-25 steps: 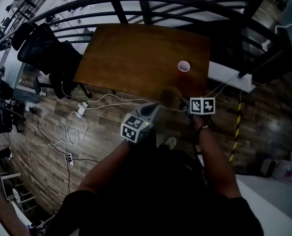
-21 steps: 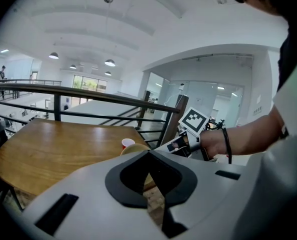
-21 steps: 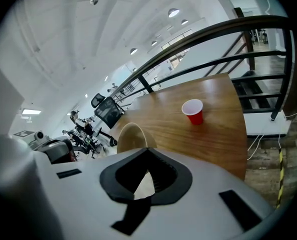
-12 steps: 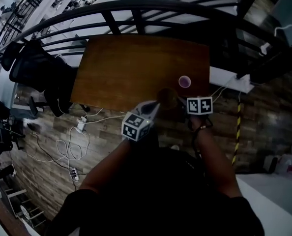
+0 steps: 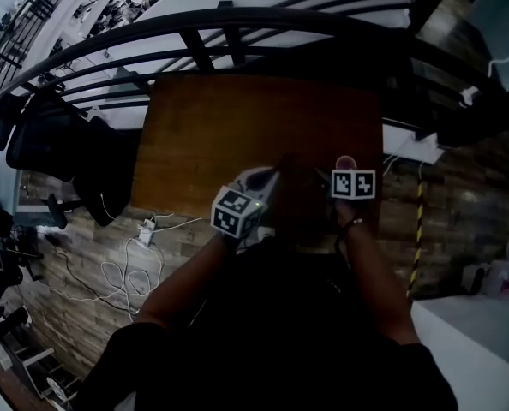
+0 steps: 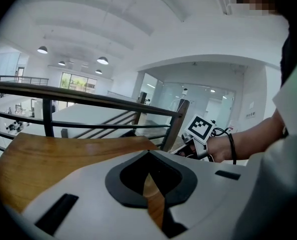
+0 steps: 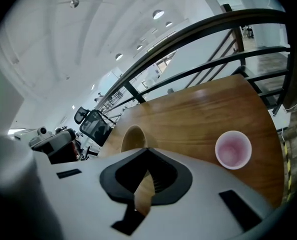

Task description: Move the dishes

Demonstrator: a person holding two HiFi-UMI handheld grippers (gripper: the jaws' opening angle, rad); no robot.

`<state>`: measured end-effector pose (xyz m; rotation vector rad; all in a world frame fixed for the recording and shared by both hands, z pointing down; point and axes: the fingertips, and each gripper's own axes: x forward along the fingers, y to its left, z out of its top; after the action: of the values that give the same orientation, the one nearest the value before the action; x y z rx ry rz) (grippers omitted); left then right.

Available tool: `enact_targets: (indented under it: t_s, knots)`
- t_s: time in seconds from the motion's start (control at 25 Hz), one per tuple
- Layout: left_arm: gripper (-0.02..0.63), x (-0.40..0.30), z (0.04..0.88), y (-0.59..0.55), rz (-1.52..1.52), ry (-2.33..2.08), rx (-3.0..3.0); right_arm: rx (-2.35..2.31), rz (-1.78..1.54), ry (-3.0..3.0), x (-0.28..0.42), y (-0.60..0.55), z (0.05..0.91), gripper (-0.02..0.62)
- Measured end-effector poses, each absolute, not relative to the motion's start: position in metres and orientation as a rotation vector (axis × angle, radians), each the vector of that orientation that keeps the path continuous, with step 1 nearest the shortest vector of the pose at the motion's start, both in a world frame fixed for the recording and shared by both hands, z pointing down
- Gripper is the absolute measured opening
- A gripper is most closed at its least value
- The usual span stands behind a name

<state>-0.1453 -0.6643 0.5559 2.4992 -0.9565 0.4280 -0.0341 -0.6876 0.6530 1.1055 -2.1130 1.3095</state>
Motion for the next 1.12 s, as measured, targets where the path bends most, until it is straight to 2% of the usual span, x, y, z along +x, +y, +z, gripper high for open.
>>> enact_targets:
  t_s: [1.12]
  knots:
    - [-0.005, -0.153, 0.632, -0.697, 0.597, -0.862, 2.364, 1.098, 1.517, -1.911, -0.026, -0.72, 0.768, 0.015]
